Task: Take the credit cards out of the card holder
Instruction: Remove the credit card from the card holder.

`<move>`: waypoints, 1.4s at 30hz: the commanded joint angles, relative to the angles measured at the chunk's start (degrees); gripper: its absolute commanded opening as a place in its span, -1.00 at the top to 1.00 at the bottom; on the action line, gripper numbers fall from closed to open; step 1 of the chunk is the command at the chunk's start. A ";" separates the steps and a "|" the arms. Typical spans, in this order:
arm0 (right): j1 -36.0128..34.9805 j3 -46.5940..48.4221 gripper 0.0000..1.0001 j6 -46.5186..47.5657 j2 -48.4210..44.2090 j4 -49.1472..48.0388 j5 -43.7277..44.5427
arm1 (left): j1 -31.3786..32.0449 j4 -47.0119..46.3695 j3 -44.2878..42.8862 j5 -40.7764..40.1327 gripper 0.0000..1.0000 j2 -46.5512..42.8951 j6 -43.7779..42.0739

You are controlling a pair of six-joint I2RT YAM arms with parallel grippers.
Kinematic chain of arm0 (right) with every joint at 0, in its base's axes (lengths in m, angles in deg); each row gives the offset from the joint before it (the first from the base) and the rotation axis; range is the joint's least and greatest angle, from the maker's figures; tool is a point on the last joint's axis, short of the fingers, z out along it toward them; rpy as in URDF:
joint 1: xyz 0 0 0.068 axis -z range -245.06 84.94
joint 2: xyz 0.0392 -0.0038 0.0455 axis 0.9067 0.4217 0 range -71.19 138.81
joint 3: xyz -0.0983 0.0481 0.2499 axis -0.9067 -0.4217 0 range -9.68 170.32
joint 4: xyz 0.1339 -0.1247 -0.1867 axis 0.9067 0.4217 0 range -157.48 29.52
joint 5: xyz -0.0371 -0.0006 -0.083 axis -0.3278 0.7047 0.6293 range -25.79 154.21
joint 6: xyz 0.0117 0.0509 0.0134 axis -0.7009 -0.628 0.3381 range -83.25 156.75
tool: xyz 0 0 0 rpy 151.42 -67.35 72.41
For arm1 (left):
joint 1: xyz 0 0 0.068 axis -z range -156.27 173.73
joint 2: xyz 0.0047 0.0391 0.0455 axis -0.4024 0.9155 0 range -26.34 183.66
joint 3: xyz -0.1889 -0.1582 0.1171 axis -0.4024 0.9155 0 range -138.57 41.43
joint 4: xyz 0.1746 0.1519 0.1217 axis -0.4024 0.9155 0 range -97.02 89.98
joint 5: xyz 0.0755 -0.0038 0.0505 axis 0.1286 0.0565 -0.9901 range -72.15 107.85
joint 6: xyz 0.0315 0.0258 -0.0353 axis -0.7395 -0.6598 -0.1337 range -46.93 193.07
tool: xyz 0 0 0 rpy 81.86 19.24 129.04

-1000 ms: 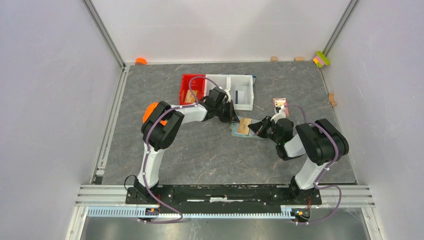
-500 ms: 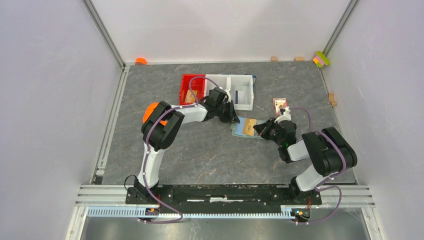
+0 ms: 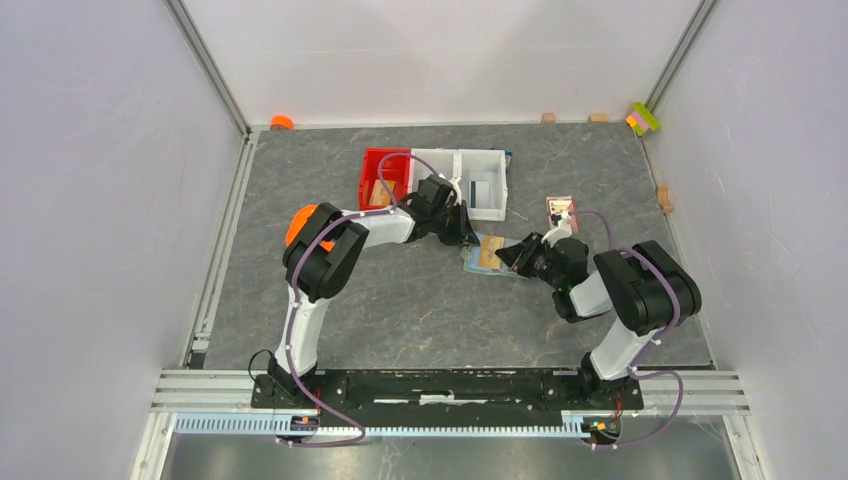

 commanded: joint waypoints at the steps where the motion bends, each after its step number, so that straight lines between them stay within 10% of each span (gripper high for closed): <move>1: -1.07 2.43 0.46 0.84 1.39 -3.21 -3.24 | 0.87 4.77 1.25 -2.51 0.96 1.45 -3.46; 8: -1.64 4.01 0.46 0.40 3.28 -2.87 -4.85 | 0.96 4.77 1.24 -2.39 0.96 1.44 -3.40; 14: -1.59 3.21 1.00 0.92 1.73 -0.23 -2.00 | 0.96 5.14 1.50 -3.61 0.96 0.89 -3.87; 34: 0.77 -7.35 1.00 5.29 -18.13 5.05 16.04 | 0.72 5.53 4.60 -11.65 0.94 -3.76 -4.59; 42: 0.30 -7.32 1.00 9.45 -20.86 0.47 12.57 | 0.70 1.57 10.00 -16.55 0.34 -11.05 -4.91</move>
